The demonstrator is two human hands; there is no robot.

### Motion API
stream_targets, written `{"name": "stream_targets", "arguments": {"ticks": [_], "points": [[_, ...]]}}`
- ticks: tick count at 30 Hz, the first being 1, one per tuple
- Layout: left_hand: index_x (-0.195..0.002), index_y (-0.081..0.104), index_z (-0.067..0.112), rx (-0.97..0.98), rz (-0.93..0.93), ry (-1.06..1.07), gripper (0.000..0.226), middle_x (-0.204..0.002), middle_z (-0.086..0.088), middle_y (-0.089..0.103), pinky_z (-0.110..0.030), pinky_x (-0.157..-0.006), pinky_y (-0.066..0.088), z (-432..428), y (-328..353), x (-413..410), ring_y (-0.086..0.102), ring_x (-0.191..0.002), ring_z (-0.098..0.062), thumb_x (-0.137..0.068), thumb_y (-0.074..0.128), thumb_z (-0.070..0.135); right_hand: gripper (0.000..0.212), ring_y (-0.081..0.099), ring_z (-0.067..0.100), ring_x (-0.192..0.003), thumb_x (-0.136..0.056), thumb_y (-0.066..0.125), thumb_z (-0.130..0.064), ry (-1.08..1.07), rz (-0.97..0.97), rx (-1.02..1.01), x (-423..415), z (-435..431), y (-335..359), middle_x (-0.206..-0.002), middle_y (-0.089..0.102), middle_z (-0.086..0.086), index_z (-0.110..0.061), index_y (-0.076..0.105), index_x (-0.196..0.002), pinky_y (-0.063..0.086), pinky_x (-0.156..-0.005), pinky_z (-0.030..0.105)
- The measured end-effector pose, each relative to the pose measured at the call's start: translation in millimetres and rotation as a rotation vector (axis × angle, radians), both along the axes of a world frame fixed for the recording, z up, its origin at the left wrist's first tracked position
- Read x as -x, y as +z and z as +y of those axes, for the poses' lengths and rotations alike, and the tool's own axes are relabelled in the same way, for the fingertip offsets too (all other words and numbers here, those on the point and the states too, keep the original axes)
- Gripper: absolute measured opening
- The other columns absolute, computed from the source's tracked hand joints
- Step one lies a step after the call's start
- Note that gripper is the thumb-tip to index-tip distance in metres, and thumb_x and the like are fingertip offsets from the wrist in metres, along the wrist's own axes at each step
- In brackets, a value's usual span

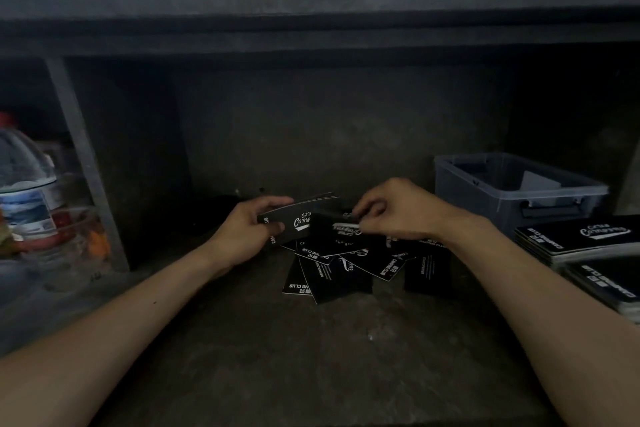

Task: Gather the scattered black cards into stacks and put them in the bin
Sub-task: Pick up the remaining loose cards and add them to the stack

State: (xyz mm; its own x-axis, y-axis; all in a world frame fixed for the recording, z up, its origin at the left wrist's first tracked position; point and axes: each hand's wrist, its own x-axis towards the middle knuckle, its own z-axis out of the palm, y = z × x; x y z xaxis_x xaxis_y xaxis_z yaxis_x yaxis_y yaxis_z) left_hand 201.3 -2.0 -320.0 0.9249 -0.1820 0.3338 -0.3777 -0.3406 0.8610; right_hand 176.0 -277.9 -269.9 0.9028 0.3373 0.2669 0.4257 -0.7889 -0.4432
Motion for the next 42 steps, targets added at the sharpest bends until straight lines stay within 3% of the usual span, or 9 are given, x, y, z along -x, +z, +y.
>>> {"name": "stream_targets", "arguments": {"ticks": [5,11,14,17,20,25,32,38,42], "points": [[-0.124,0.065,0.025,0.02,0.022,0.001,0.048,-0.109,0.009,0.073,-0.014,-0.077,0.055,-2.8,1.1,1.7,0.069,-0.092,0.0,-0.09,0.061,-0.01,0.026,0.062,0.006,-0.062,-0.072,0.076,-0.004,-0.057,-0.122,-0.303,1.2,-1.6,6.6,-0.071,0.068,-0.006,-0.023,0.068,-0.088,0.052,-0.065,0.027],[-0.116,0.067,0.032,0.015,0.003,-0.044,0.04,-0.11,0.008,0.075,-0.016,-0.083,0.054,-5.1,4.1,9.1,0.071,-0.104,-0.007,-0.083,0.079,0.011,0.093,0.069,0.014,-0.061,-0.072,0.07,0.017,-0.005,0.187,-0.907,-3.8,18.5,-7.2,-0.064,0.067,-0.001,-0.041,0.026,-0.13,0.059,-0.053,0.033],[-0.112,0.067,0.039,-0.054,-0.031,-0.064,0.052,-0.108,0.021,0.074,-0.01,-0.08,0.053,-7.8,6.1,15.2,0.069,-0.099,0.006,-0.064,0.088,0.042,0.061,0.074,0.025,-0.073,-0.085,0.066,0.005,0.026,0.262,-1.028,-4.3,30.2,-14.3,-0.076,0.072,0.008,-0.033,0.037,-0.123,0.059,-0.058,0.033],[-0.112,0.067,0.038,-0.069,-0.088,-0.038,0.048,-0.108,0.015,0.075,-0.014,-0.086,0.054,-9.3,2.9,13.6,0.069,-0.1,0.004,-0.069,0.087,0.036,0.009,0.072,0.016,-0.071,-0.097,0.058,-0.016,-0.019,0.22,-0.814,-4.0,42.2,-23.4,-0.07,0.073,0.004,-0.015,0.064,-0.103,0.057,-0.065,0.031],[-0.11,0.067,0.033,-0.011,-0.122,-0.037,0.035,-0.106,0.011,0.075,-0.018,-0.084,0.056,-6.4,0.1,9.6,0.071,-0.101,-0.005,-0.088,0.075,0.007,0.009,0.069,0.013,-0.083,-0.086,0.072,-0.02,-0.075,-0.021,-0.381,-8.0,30.5,-18.0,-0.085,0.076,0.003,-0.014,0.077,-0.092,0.053,-0.084,0.031],[-0.115,0.066,0.035,-0.024,-0.22,-0.058,0.042,-0.112,0.009,0.074,-0.015,-0.087,0.053,-1.7,5.5,9.8,0.069,-0.103,-0.002,-0.091,0.068,0.0,0.05,0.058,-0.004,-0.107,-0.074,0.082,-0.015,0.076,0.235,0.071,1.6,-4.1,0.0,-0.116,0.066,-0.018,-0.025,0.067,-0.121,0.039,-0.088,0.002],[-0.136,0.061,0.022,-0.32,-0.271,-0.089,0.049,-0.127,0.014,0.066,-0.016,-0.102,0.047,-0.1,5.8,12.8,0.062,-0.114,0.007,-0.09,0.073,0.008,0.061,0.061,0.003,-0.094,-0.062,0.09,-0.017,0.077,0.26,0.081,-1.6,-4.3,0.4,-0.104,0.066,-0.008,-0.028,0.067,-0.118,0.047,-0.083,0.017],[-0.126,0.059,0.031,-0.268,-0.264,-0.096,0.052,-0.118,0.013,0.07,-0.016,-0.099,0.049,-1.0,4.9,12.6,0.065,-0.106,0.006,-0.088,0.071,-0.003,0.017,0.063,0.004,-0.068,-0.08,0.077,-0.008,0.044,0.052,-0.557,-1.8,-12.4,15.5,-0.075,0.069,-0.006,-0.02,0.066,-0.088,0.05,-0.06,0.018],[-0.121,0.064,0.03,-0.216,-0.207,-0.124,0.047,-0.11,0.011,0.075,-0.02,-0.094,0.053,-3.0,5.0,14.5,0.07,-0.103,-0.001,-0.085,0.076,0.003,0.062,0.07,0.019,-0.069,-0.077,0.069,0.014,0.072,0.154,-1.136,-1.6,7.6,8.0,-0.09,0.069,0.012,-0.019,0.044,-0.123,0.057,-0.053,0.028]]}}
